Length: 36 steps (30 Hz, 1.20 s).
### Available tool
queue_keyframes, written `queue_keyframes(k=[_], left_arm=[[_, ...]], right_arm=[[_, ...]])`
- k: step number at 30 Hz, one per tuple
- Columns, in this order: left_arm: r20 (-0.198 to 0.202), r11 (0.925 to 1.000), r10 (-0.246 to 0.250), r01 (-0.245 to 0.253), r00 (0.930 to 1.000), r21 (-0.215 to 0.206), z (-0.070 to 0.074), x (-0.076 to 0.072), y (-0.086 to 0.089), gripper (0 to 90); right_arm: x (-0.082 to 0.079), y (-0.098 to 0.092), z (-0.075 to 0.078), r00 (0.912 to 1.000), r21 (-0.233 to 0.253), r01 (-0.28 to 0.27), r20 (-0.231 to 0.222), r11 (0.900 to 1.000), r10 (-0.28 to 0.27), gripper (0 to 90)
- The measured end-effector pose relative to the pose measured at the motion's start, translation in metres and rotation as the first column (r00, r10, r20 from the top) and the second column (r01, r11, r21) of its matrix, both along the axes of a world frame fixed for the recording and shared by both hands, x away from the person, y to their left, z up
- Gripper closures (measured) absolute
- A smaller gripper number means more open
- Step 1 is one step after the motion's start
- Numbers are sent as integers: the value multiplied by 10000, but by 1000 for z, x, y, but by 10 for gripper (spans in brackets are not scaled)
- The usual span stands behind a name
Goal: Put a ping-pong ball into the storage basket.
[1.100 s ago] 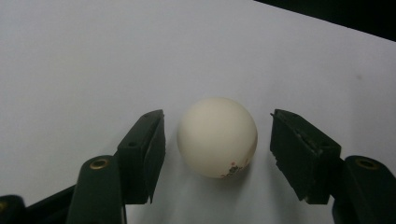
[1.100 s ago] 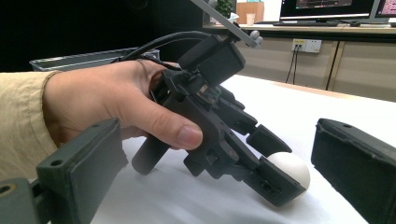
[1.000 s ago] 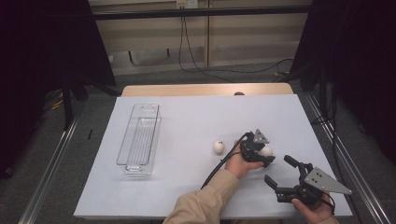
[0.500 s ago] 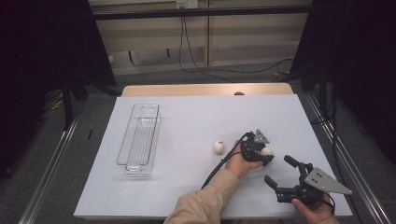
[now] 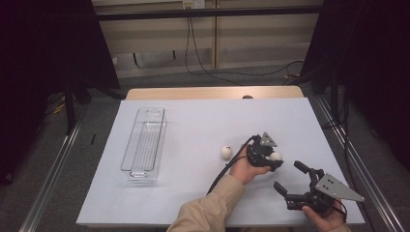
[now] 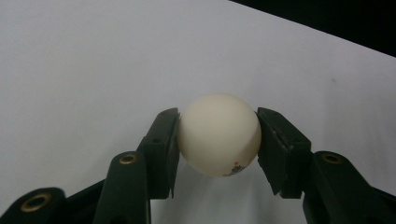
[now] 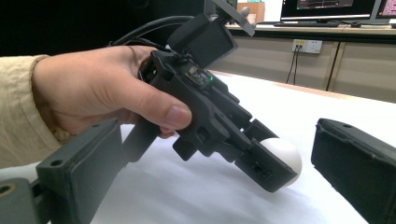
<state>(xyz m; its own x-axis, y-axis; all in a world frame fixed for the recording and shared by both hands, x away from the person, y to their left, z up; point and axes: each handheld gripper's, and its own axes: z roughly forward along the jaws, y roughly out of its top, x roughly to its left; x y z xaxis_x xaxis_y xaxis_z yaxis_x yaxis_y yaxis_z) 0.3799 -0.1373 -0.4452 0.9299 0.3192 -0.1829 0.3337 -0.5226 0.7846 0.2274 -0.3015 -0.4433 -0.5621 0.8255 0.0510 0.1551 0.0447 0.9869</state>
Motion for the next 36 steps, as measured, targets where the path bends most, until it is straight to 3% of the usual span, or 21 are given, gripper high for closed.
queue_keyframes(k=[15, 36], left_arm=[[-202, 9999, -140, 141, 9997, 33, 13, -3, 14, 511], [-390, 10000, 80, -79, 9992, 25, 16, -3, 39, 511]], right_arm=[[0, 0, 0, 10000, -46, -18, 20, 10000, 18, 19], [0, 0, 0, 10000, -72, -12, 28, 10000, 12, 20]])
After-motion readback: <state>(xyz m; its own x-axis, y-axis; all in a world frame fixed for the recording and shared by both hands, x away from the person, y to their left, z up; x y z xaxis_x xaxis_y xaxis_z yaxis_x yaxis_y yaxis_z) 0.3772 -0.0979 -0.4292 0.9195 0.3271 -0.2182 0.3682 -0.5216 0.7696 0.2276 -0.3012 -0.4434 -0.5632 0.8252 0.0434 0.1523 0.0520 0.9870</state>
